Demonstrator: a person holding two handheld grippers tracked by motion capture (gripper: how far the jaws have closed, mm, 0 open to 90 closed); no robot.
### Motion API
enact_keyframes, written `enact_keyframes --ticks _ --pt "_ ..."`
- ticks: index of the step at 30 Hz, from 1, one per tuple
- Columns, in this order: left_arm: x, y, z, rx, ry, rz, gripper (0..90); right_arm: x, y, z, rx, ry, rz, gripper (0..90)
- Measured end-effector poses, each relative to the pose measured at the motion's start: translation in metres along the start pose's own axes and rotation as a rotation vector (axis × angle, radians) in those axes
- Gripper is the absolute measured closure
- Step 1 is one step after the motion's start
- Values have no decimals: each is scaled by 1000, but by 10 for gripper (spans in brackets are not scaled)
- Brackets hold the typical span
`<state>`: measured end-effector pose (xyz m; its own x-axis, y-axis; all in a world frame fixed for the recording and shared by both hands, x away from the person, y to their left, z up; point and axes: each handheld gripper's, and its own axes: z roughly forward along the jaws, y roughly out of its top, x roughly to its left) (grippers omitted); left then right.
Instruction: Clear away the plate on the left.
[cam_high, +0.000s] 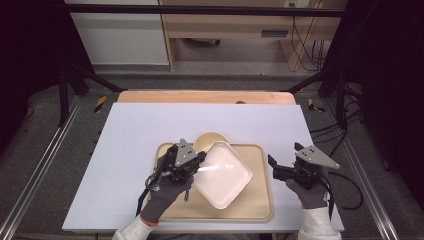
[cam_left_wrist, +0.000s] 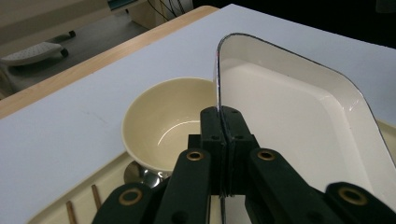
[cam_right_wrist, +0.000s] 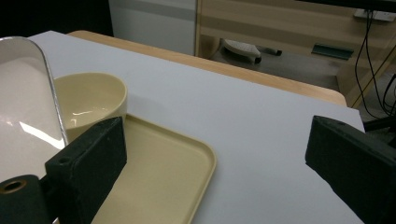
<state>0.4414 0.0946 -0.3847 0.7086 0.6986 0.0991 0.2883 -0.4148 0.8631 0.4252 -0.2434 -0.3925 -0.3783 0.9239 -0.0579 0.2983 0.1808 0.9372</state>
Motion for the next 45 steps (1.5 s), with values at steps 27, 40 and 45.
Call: enact_keyframes --ticks 27,40,45 --pt "-28 -7 51 70 -74 -42 890 -1 1 -1 -5 0 3 57" --pt "-33 -11 63 92 -99 -57 889 -1 1 -2 -7 -1 3 57" --pt "-34 -13 66 106 -92 -53 889 -1 1 -1 -6 -1 1 57"
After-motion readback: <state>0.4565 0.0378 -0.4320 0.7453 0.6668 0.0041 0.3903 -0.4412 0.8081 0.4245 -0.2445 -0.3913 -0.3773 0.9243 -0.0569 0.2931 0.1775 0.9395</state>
